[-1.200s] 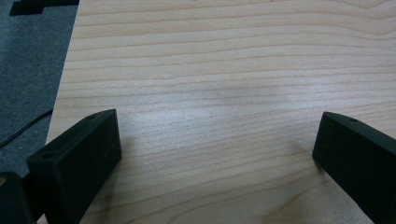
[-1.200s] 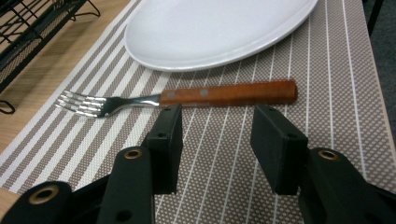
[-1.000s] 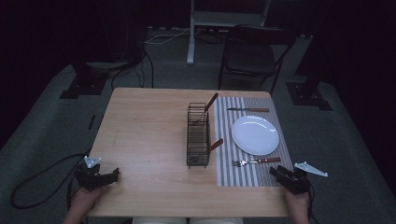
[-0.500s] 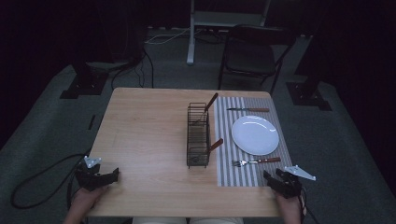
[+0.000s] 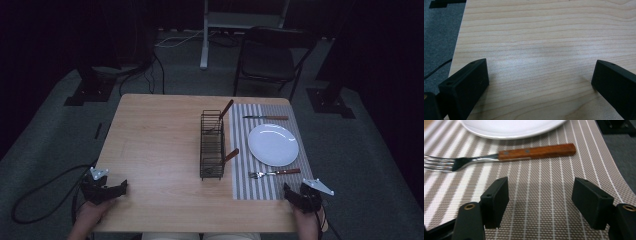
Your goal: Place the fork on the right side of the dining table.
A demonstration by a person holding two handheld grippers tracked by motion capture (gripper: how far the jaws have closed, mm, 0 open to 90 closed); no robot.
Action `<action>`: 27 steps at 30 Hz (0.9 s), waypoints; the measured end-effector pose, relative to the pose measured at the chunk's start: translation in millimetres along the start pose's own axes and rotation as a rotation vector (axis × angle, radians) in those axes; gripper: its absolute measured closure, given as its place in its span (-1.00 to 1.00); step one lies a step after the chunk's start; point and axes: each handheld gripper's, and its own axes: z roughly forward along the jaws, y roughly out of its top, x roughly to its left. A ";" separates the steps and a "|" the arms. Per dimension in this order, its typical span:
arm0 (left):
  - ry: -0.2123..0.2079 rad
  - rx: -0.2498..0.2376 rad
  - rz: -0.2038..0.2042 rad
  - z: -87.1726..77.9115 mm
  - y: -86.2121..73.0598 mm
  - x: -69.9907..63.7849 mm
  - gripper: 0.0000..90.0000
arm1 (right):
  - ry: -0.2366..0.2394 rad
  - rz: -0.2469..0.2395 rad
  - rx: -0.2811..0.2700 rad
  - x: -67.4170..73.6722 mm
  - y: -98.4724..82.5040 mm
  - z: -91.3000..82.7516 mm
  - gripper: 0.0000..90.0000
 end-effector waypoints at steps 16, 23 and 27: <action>0.000 0.001 0.001 -0.1 0.0 0.0 -0.97 | -0.083 -0.007 -0.009 9.6 -0.8 0.2 -0.56; 0.000 0.000 0.000 0.0 0.0 -0.1 -0.97 | -0.090 -0.082 0.004 20.3 -0.5 4.0 -0.72; 0.000 0.000 0.000 0.0 0.0 -0.1 -0.97 | -0.109 -0.055 -0.001 18.5 -0.6 3.4 -0.72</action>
